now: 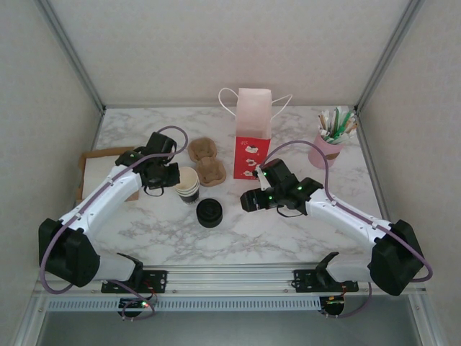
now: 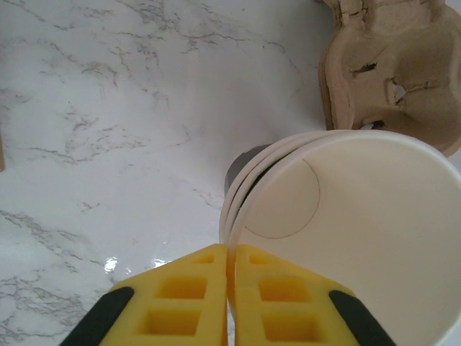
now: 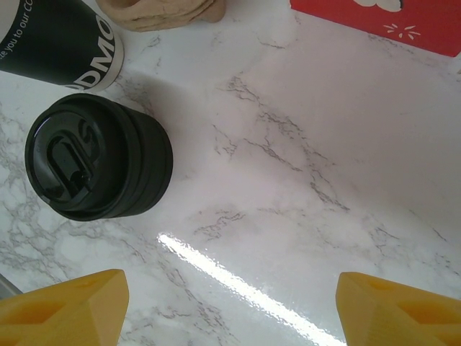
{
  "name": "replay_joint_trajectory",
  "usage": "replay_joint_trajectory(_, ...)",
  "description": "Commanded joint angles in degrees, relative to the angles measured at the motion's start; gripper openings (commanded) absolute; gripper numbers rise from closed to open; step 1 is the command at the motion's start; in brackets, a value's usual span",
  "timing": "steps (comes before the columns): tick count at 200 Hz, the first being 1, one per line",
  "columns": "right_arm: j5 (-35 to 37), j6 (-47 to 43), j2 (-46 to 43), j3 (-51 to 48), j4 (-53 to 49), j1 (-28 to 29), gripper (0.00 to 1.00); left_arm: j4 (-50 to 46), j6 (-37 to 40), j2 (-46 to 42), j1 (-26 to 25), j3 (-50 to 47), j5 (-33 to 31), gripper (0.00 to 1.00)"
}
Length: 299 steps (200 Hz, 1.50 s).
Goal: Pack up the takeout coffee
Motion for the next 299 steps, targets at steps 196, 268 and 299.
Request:
replay_joint_trajectory(196,-6.16,7.95,0.68,3.95,4.59,0.82,0.74,0.29,0.63,-2.44,1.77,2.26,3.82,0.0)
replay_joint_trajectory(268,-12.36,15.28,7.22,6.14,14.1,2.8,0.58,0.77,0.96,-5.09,4.44,0.17,6.27,0.0)
replay_joint_trajectory(299,-9.25,12.73,4.95,7.01,9.81,2.82,0.58,-0.97,1.12,-6.06,4.44,4.17,4.85,0.0)
